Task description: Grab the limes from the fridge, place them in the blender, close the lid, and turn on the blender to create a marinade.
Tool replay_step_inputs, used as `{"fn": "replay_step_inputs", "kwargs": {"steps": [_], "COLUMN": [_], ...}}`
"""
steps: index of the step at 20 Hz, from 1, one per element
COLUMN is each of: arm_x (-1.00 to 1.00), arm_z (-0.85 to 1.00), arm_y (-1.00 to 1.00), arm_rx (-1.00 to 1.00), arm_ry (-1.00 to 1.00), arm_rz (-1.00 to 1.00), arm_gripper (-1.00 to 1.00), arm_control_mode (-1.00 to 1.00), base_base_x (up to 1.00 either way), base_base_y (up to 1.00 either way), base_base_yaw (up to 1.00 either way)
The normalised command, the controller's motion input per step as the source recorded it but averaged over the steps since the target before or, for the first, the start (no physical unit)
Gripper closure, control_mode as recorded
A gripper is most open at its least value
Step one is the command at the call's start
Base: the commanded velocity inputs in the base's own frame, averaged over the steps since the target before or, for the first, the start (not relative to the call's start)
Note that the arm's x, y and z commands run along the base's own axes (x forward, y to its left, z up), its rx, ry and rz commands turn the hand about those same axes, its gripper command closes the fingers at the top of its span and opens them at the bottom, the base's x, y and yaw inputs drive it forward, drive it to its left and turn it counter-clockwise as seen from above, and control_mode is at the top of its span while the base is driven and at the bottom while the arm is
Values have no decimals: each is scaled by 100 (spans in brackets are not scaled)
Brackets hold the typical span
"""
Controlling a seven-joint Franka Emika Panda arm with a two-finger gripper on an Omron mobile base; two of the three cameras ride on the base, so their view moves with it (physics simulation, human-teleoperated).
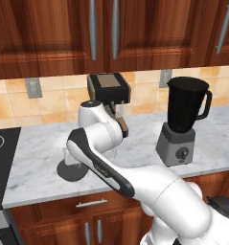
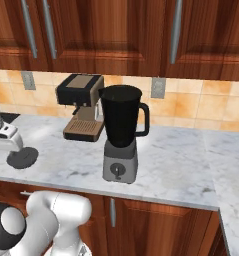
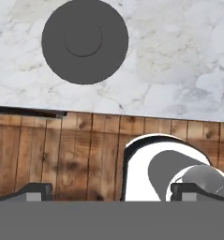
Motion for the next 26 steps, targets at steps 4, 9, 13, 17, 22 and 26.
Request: {"fn": "replay_step_inputs", "kwargs": {"steps": [4, 9, 13, 17, 22, 26], "arm_x": [50, 32, 27, 23, 30, 33], "arm_z": [-44, -25, -6, -21, -46, -19], "arm_y": [2, 11, 23, 22, 6, 9], "arm_rx": [0, 0, 0, 0, 0, 0], "arm_ry": [0, 4, 0, 0, 0, 0], "arm_rz": [-2, -2, -6, -4, 0, -1], "arm_gripper": [-100, -100, -100, -100, -100, -100], "arm_control_mode": [-100, -100, -100, -100, -100, -100], "base_base_x": [0, 0, 0, 0, 0, 0], "base_base_y": [0, 0, 0, 0, 0, 0], "base_base_yaw": [0, 0, 0, 0, 0, 0]}}
